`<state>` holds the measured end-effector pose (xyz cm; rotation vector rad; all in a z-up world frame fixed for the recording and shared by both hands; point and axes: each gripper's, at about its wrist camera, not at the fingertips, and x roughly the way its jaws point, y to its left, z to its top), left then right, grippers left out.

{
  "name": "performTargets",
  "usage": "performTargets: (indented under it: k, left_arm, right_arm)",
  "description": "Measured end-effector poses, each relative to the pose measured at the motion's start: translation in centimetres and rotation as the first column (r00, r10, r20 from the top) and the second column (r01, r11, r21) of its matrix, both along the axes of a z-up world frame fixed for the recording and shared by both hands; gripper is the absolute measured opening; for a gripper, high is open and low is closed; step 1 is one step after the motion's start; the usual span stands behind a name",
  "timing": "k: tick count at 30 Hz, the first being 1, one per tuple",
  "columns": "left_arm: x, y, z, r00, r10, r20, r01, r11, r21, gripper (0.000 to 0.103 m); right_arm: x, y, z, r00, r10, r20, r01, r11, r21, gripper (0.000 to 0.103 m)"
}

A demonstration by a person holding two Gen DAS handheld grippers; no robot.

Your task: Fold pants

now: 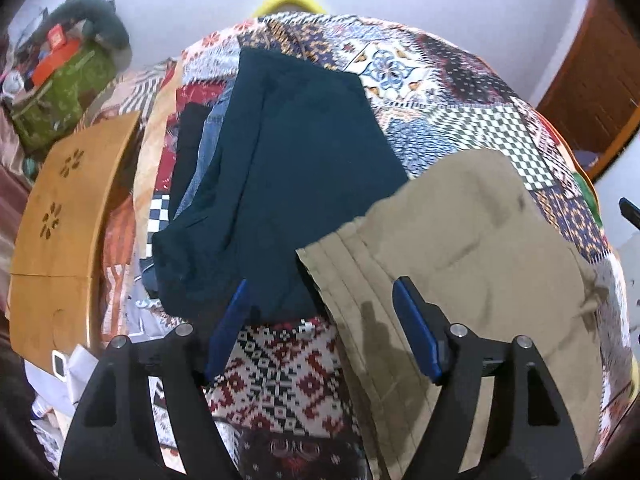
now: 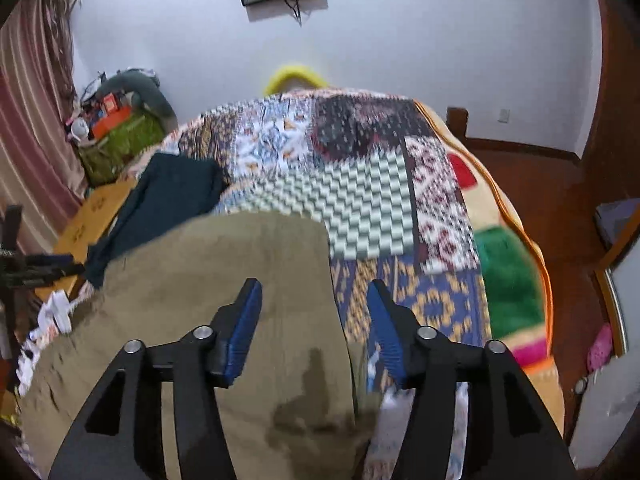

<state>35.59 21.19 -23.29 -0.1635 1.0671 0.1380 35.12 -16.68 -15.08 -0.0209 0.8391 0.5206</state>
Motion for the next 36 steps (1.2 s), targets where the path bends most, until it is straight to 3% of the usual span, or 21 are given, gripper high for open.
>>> performTargets:
  k: [6, 11, 15, 20, 26, 29, 31, 33, 36]
  left_arm:
    - [2.8, 0.6, -2.6, 0.999, 0.010, -0.052, -0.012, 0.999, -0.045, 0.074]
    - [4.4, 0.6, -5.1, 0.995, 0.011, -0.099, -0.017, 0.998, -0.054, 0.074]
    - [4.8, 0.5, -6.6, 0.995, -0.009, -0.096, -0.001, 0.995, -0.103, 0.071]
    - [4.9, -0.7, -6.8, 0.996, -0.062, -0.071, 0.058, 0.997, -0.054, 0.062]
    - [5.1, -0.9, -6.8, 0.996, -0.064, -0.063, 0.062, 0.997, -0.037, 0.056]
    - [5.1, -1.2, -6.6, 0.997, -0.063, -0.051, 0.061, 0.998, -0.025, 0.050]
    - [5.0, -1.5, -6.4, 0.997, -0.065, -0.043, 0.064, 0.998, -0.020, 0.043]
    - [4.8, -2.0, -6.0, 0.998, -0.064, -0.028, 0.065, 0.998, 0.018, 0.039]
    - [4.2, -3.0, -5.2, 0.997, -0.079, 0.002, 0.078, 0.992, 0.099, 0.034]
  right_arm:
    - [4.4, 2.9, -1.4, 0.999, 0.029, -0.031, -0.029, 0.999, -0.016, 0.053]
    - [7.8, 4.9, -4.6, 0.992, 0.044, -0.117, -0.047, 0.999, -0.024, 0.053]
    - [10.4, 6.3, -7.1, 0.980, 0.056, -0.189, -0.058, 0.998, -0.003, 0.053]
    - [12.6, 7.4, -10.2, 0.963, 0.050, -0.263, -0.044, 0.999, 0.030, 0.053]
    - [14.8, 6.2, -13.0, 0.917, 0.051, -0.395, 0.032, 0.979, 0.201, 0.058]
    - [14.1, 6.4, -12.6, 0.928, 0.073, -0.364, 0.002, 0.980, 0.201, 0.040]
    - [13.4, 6.8, -11.9, 0.936, 0.085, -0.341, -0.025, 0.984, 0.177, 0.019]
    - [12.8, 7.1, -11.1, 0.946, 0.097, -0.310, -0.055, 0.988, 0.141, 0.011]
    - [11.5, 7.0, -9.5, 0.969, 0.089, -0.229, -0.073, 0.994, 0.078, 0.009]
